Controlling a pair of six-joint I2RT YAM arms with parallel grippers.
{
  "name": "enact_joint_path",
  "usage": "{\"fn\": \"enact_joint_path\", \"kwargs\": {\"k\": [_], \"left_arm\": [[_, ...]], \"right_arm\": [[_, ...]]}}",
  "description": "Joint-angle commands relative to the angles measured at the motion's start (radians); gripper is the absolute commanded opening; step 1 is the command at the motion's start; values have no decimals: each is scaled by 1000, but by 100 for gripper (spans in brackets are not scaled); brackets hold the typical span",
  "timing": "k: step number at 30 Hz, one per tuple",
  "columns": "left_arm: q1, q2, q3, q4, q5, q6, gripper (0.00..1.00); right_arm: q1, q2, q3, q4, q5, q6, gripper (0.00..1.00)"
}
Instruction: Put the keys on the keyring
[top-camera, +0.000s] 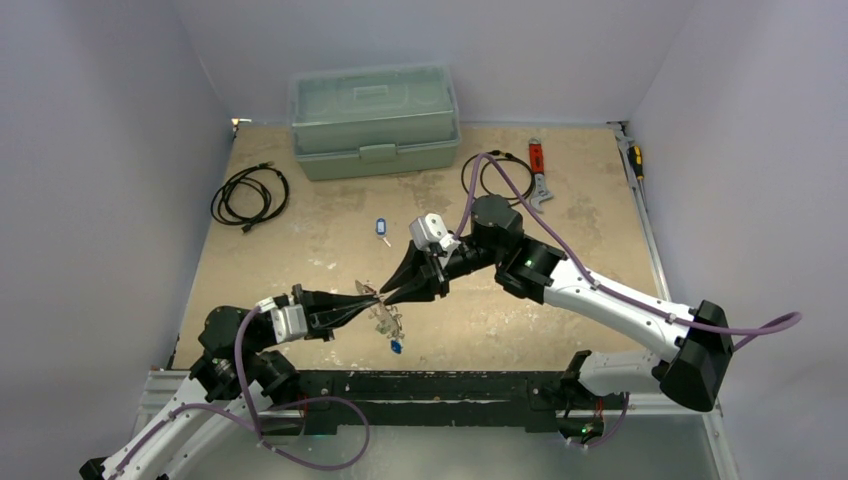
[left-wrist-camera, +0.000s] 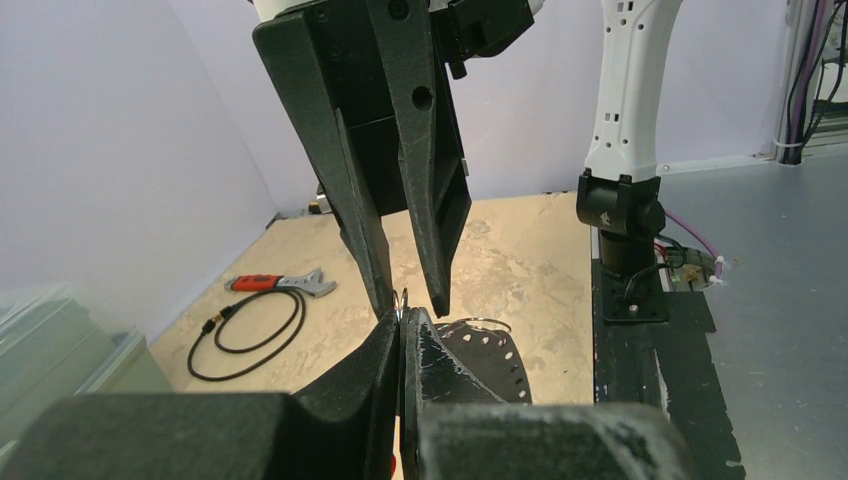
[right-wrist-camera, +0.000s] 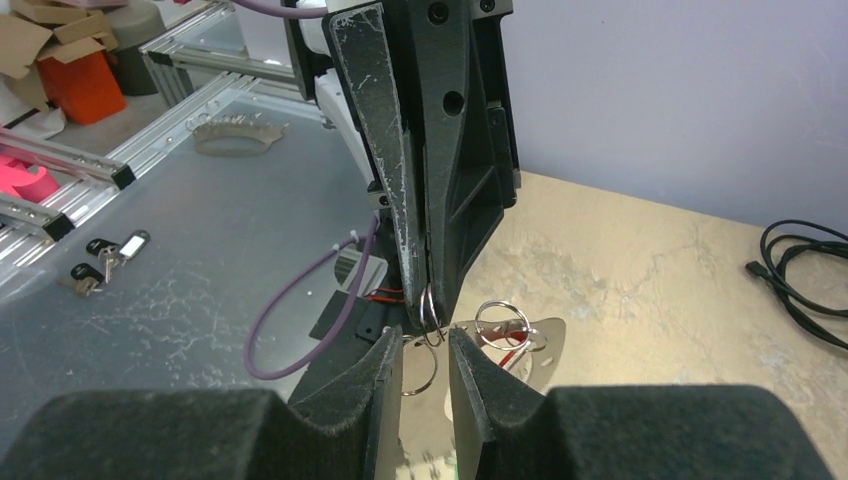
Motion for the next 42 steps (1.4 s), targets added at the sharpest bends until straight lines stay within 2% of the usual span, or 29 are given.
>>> {"fn": "enact_joint_path", "kwargs": {"k": [1,22,40,42], "left_arm": [[2,-11,17,51,-16,3,0],[2,-15,19,46,-41,3,0],[5,-12,19,43,-59,3,0],[4,-8,20,38,-67,5,0]], "right_arm": [[-5,1,46,47,-11,18,26],[-4,23,46,86,-28,49,26],[-4,54,54,133,-76,92,0],[-4,51,56,129,-83,88,0]]}}
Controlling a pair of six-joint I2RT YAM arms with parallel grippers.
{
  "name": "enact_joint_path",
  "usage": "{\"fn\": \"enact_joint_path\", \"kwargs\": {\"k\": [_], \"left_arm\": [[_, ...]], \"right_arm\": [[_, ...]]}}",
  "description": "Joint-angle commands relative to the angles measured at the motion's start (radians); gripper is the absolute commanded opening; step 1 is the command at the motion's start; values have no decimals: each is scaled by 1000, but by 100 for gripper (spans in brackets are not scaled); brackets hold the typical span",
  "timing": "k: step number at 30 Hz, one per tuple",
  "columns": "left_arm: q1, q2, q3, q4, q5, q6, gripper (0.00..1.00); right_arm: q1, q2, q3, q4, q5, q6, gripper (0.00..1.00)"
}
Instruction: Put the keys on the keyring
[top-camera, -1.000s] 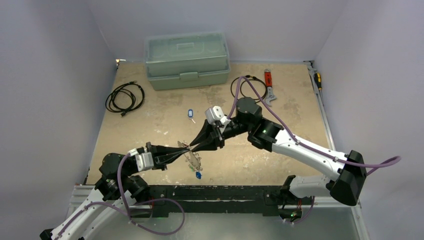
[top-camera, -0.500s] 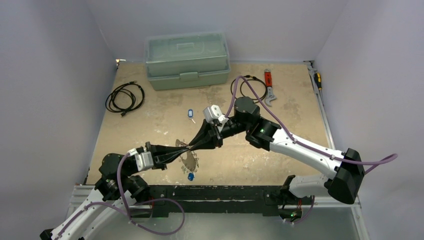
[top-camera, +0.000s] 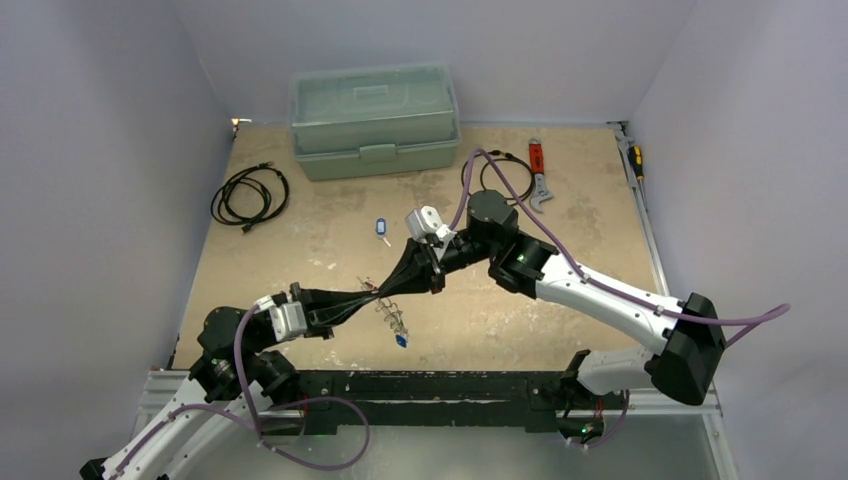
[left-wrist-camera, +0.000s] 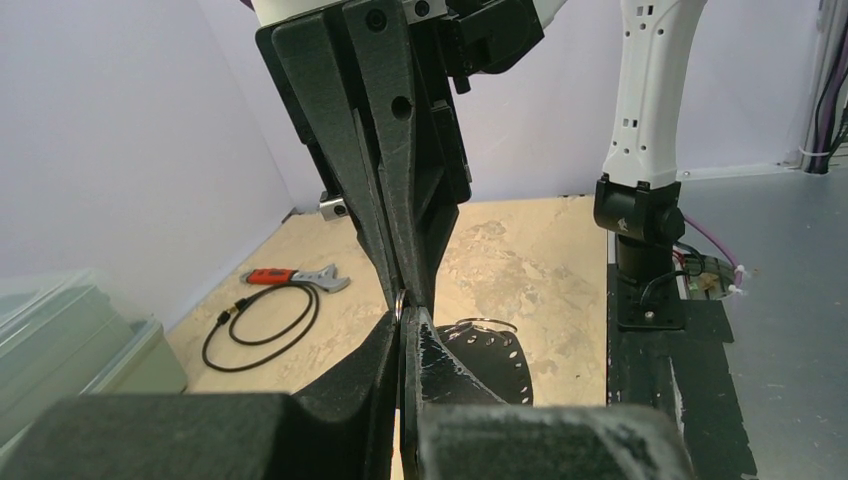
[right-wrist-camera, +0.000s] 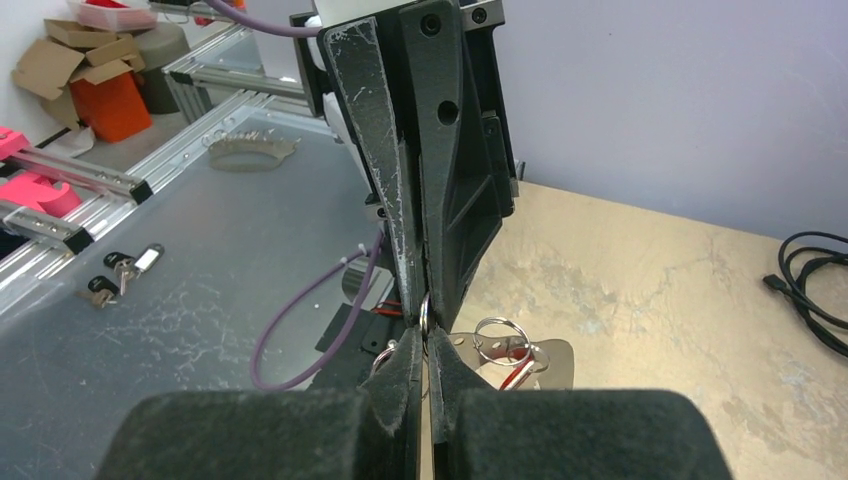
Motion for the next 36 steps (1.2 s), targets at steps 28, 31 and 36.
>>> {"fn": "enact_joint_path", "kwargs": {"k": [28,31,36], "left_arm": [[8,-7,40,3,-70,29,38],[9,1,42,-5,-76,32,37],[11,12,46,-16,-80,35,35]], "right_arm": [[93,93,489,-922,608,-351,0],[155,162,548,-998,750,-369,0],[204,207,615,-1059,945,-367,0]]}}
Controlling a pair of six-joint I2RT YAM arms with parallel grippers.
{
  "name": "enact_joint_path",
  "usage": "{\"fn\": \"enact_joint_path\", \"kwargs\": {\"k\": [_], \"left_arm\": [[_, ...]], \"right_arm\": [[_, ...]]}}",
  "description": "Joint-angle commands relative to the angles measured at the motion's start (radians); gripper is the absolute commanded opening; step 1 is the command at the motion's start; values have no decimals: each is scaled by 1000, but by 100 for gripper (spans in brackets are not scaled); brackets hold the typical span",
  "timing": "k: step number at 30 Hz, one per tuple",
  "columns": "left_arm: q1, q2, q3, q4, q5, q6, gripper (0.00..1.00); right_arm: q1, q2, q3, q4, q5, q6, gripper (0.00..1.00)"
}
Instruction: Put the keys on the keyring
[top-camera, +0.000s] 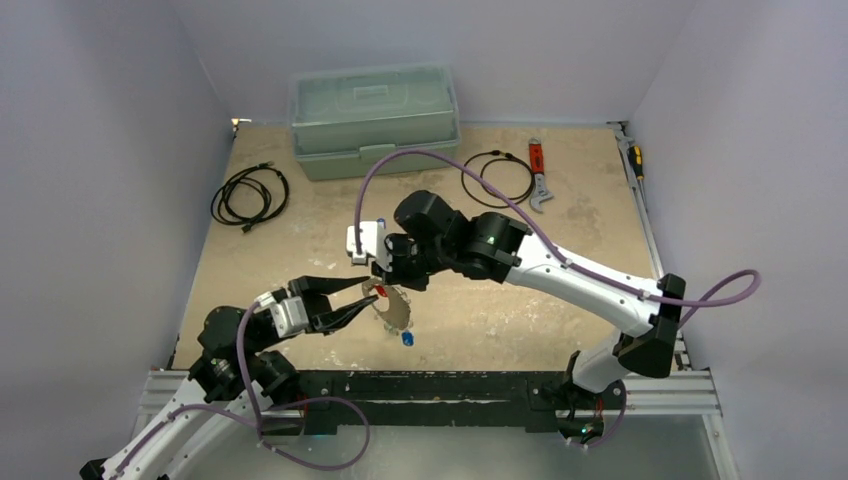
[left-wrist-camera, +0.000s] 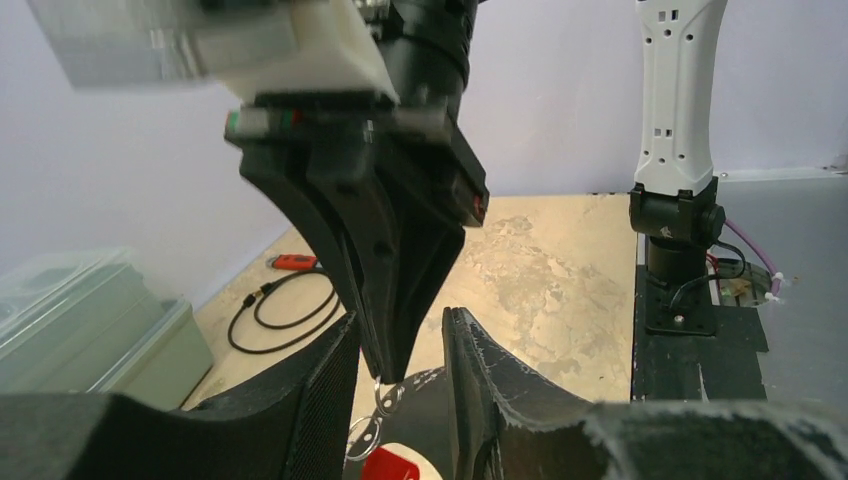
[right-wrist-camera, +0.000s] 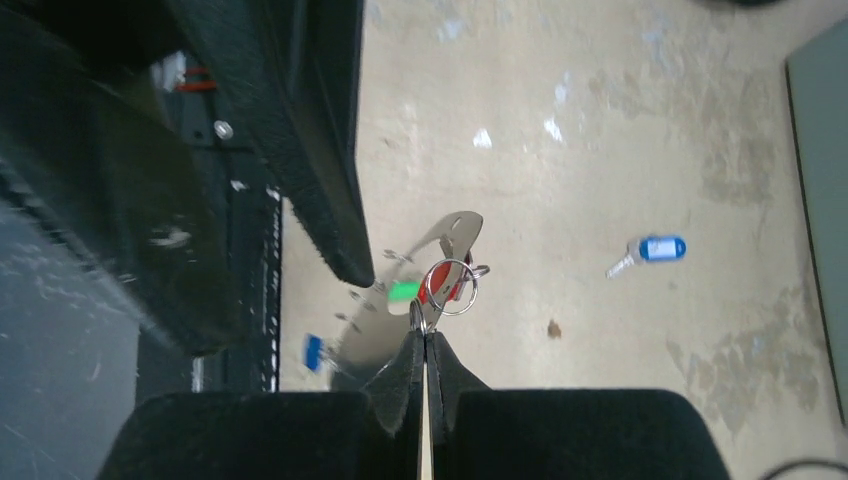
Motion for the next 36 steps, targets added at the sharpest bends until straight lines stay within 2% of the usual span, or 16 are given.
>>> {"fn": "enact_joint_path", "kwargs": {"k": [1,6,11,15,21,24,30,36], "left_arm": [[5,17,42,2,-14,23,34],[6,27,42,2,-8,22,34],[5,42,45,-1,1,23,35],[5,43,45,-6,-2,27,36],[6,36,45,-12,-13,32,37],[5,33,46,-13,-16,32,37],[6,32,46,-15,-10,29,37],[5,33,46,-15,-7,28,35]], "right_arm": [[31,6,79,-74,245,-13,0],[77,52,123,-117,422,-6,0],[127,94,188,-166,492,-5,0],[162,144,245,-238,605,10,0],[186,67,224,-153,546,-7,0],[183,83,123,-146,503,28,0],[158,93,-58,-24,414,64,0],[150,137,-56,-47,399,73,0]]}}
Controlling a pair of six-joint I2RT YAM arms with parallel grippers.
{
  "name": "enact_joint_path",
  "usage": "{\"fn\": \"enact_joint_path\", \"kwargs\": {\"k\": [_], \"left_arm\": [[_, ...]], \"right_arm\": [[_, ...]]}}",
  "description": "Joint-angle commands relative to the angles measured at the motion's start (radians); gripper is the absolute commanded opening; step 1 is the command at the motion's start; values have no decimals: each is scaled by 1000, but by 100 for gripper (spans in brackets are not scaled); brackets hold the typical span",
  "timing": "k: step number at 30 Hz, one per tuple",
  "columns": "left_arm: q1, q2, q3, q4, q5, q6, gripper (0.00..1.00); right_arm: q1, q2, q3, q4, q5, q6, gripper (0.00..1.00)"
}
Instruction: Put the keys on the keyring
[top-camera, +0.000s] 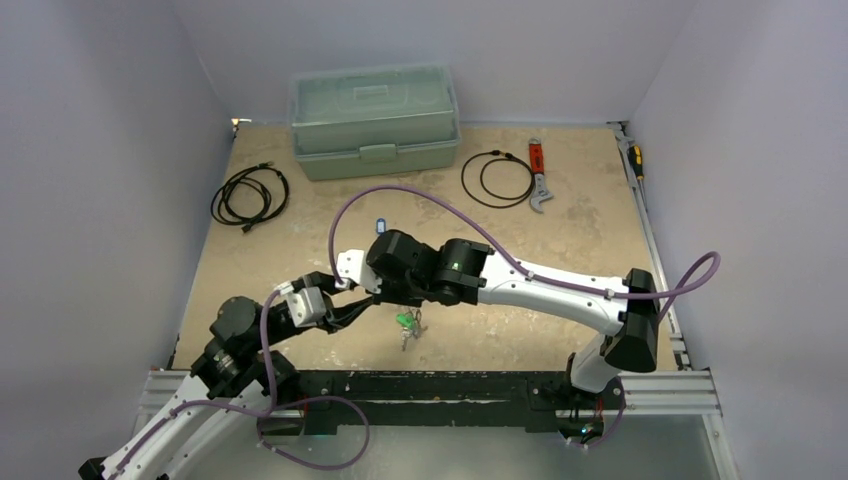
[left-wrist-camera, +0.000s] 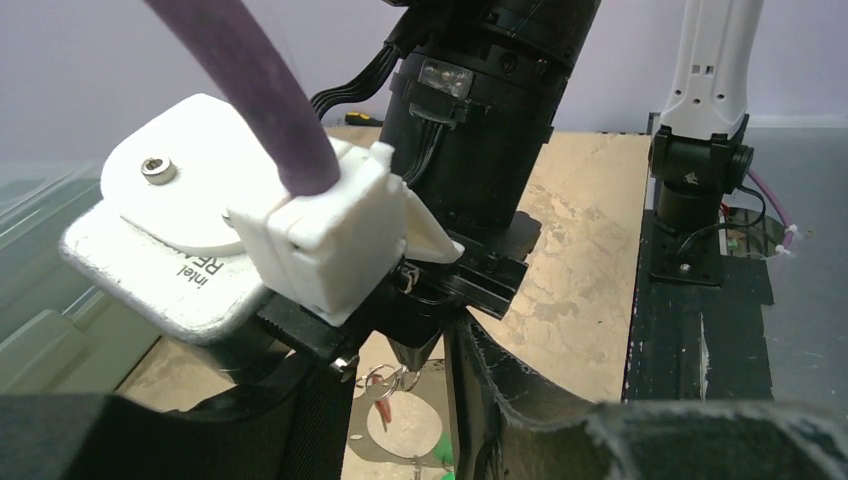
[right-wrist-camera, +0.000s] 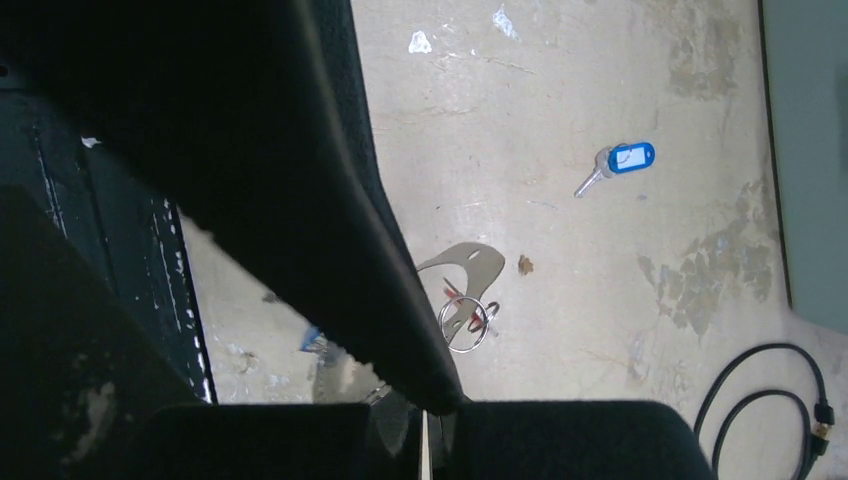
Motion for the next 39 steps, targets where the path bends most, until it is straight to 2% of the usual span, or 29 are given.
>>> {"fn": "enact_joint_path", "kwargs": {"k": [1,8,16,20,29,39], "left_arm": [[-1,-9,43,100,12,7,35],[-2,-15,40,95,10,8,33],[-1,-12,39,98,18,9,37],[-2,-4,35,99,26,8,38],[-1,18,35,100,39,10,38],[-1,83,33,120,85,7,34]], "right_arm": [[0,41,4,7,-28,10,0],[-20,50,-20,15,-39,12,0],[-31,-73,14,53,-67,-11,0],[-31,-98,53,17,-95,-17,0],[-30,-147,95,-15,-90,-49,0],[-21,-187,117,-34,-183,-71,0]]}}
